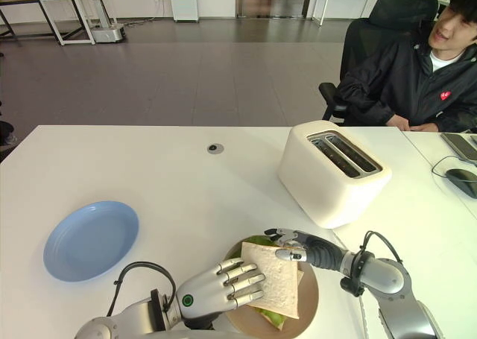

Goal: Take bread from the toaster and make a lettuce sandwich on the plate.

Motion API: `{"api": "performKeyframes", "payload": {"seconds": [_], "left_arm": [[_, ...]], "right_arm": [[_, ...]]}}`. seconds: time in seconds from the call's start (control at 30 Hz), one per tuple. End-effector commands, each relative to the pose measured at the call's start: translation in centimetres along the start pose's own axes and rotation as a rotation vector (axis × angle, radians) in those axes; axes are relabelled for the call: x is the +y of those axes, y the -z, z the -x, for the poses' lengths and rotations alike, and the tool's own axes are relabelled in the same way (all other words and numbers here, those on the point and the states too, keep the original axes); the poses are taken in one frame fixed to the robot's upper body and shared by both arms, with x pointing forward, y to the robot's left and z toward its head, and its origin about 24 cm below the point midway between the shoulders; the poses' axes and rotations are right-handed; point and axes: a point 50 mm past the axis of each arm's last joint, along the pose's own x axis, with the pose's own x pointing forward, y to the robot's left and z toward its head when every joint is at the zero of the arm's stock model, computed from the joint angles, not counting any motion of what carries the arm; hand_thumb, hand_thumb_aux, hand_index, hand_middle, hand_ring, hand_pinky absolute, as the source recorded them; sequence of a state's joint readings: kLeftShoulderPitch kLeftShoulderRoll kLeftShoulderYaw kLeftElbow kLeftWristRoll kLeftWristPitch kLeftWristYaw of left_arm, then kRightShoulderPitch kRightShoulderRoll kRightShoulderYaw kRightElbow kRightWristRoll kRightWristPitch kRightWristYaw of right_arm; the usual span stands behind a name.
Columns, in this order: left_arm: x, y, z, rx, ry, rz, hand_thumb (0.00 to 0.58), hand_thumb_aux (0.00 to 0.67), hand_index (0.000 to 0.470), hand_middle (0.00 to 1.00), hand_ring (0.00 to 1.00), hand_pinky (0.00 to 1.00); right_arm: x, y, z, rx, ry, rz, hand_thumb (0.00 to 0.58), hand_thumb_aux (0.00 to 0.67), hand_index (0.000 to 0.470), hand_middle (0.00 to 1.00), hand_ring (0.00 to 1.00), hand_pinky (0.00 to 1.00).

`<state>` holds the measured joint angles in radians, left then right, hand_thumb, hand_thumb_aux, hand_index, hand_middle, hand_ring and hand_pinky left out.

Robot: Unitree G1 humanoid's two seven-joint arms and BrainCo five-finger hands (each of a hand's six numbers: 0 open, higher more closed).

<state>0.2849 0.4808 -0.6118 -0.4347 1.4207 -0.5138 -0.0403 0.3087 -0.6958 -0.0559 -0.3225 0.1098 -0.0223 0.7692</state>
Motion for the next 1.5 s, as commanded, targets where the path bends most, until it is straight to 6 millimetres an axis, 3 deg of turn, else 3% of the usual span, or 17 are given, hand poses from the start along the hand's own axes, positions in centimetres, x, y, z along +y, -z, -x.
{"api": "performKeyframes", "payload": {"seconds": [0.03, 0.13, 0.17, 0.3, 0.33, 0.37, 0.4, 0.5, 0.73, 0.9, 1.1, 1.17, 1.23, 1.33, 1.4, 1.47, 1.5], "left_arm": [[-4.1, -0.1, 1.8, -0.025, 0.283, -0.083, 0.132, 0.081, 0.057, 0.00, 0.00, 0.00], [-3.4, 0.2, 1.6, -0.007, 0.233, -0.099, 0.087, 0.053, 0.037, 0.00, 0.00, 0.00], [-2.8, 0.4, 1.5, 0.004, 0.189, -0.097, 0.066, 0.039, 0.028, 0.00, 0.00, 0.00], [1.9, 1.0, 0.6, 0.057, -0.131, -0.168, 0.000, 0.000, 0.000, 0.00, 0.00, 0.00], [3.7, 1.1, 0.7, 0.064, -0.247, -0.157, 0.449, 0.352, 0.247, 1.00, 1.00, 1.00], [5.1, 1.1, 1.0, 0.063, -0.339, -0.127, 0.580, 0.670, 0.470, 1.00, 1.00, 1.00], [6.3, 1.0, 1.8, 0.058, -0.422, -0.095, 0.580, 0.670, 0.470, 1.00, 1.00, 1.00], [6.3, 1.9, 4.7, 0.090, -0.398, 0.112, 0.580, 0.670, 0.470, 1.00, 1.00, 1.00], [-2.7, 0.4, 10.3, 0.092, 0.353, 0.636, 0.580, 0.670, 0.470, 1.00, 1.00, 1.00], [-5.5, 1.5, 7.0, 0.186, 0.308, 0.585, 0.580, 0.670, 0.470, 1.00, 1.00, 1.00], [-4.8, 9.6, -0.4, 0.505, -0.046, 0.364, 0.580, 0.670, 0.470, 1.00, 1.00, 1.00], [-4.1, 12.2, -1.2, 0.565, -0.077, 0.302, 0.580, 0.670, 0.470, 1.00, 1.00, 1.00], [-3.7, 14.4, -1.1, 0.626, -0.112, 0.276, 0.580, 0.670, 0.470, 1.00, 1.00, 1.00], [-3.4, 14.1, -0.5, 0.636, -0.156, 0.297, 0.580, 0.670, 0.470, 1.00, 1.00, 1.00], [-2.7, 12.5, -0.3, 0.605, -0.201, 0.358, 0.580, 0.670, 0.470, 1.00, 1.00, 1.00], [-1.1, 10.4, -0.1, 0.547, -0.302, 0.480, 0.580, 0.670, 0.470, 1.00, 1.00, 1.00], [-0.3, 9.6, 0.1, 0.518, -0.355, 0.548, 0.580, 0.670, 0.470, 1.00, 1.00, 1.00]], "right_arm": [[-5.3, -5.3, 2.4, -0.275, 0.258, 0.212, 0.000, 0.000, 0.000, 0.00, 0.00, 0.00], [-6.2, -6.5, 6.2, -0.194, 0.179, 0.444, 0.000, 0.000, 0.000, 0.00, 0.00, 0.00], [-5.6, -6.3, 8.0, -0.102, 0.077, 0.506, 0.000, 0.000, 0.000, 1.00, 1.00, 1.00], [-5.7, -3.5, 11.6, 0.263, -0.124, 0.595, 0.000, 0.000, 0.000, 1.00, 1.00, 1.00], [-4.8, -2.8, 11.6, 0.290, -0.200, 0.588, 0.156, 0.097, 0.068, 1.00, 1.00, 1.00], [-3.7, -2.5, 11.4, 0.286, -0.274, 0.584, 0.580, 0.667, 0.468, 1.00, 1.00, 1.00], [-2.5, -2.2, 11.2, 0.278, -0.347, 0.578, 0.580, 0.670, 0.470, 1.00, 1.00, 1.00], [-0.1, -1.4, 9.8, 0.233, -0.471, 0.534, 0.580, 0.670, 0.470, 1.00, 1.00, 1.00], [4.4, 1.5, 6.2, 0.201, -0.619, 0.419, 0.580, 0.670, 0.470, 1.00, 1.00, 1.00], [5.1, 3.6, 1.5, 0.149, -0.480, 0.369, 0.580, 0.670, 0.470, 1.00, 1.00, 1.00], [4.0, 3.2, -10.3, 0.041, -0.152, 0.086, 0.579, 0.644, 0.452, 1.00, 1.00, 1.00], [3.5, 2.9, -12.7, 0.028, -0.095, 0.077, 0.574, 0.602, 0.422, 1.00, 1.00, 1.00], [2.6, 2.3, -14.5, 0.000, -0.022, 0.079, 0.580, 0.670, 0.470, 1.00, 1.00, 1.00], [1.2, 0.8, -14.7, -0.114, 0.091, 0.114, 0.580, 0.670, 0.470, 1.00, 1.00, 1.00], [-0.2, -0.5, -13.2, -0.220, 0.218, 0.140, 0.546, 0.507, 0.356, 1.00, 1.00, 1.00], [-1.3, -2.4, -10.5, -0.356, 0.340, 0.130, 0.413, 0.310, 0.217, 1.00, 1.00, 1.00], [-1.5, -3.3, -9.2, -0.413, 0.374, 0.122, 0.036, 0.021, 0.015, 1.00, 1.00, 1.00]]}}
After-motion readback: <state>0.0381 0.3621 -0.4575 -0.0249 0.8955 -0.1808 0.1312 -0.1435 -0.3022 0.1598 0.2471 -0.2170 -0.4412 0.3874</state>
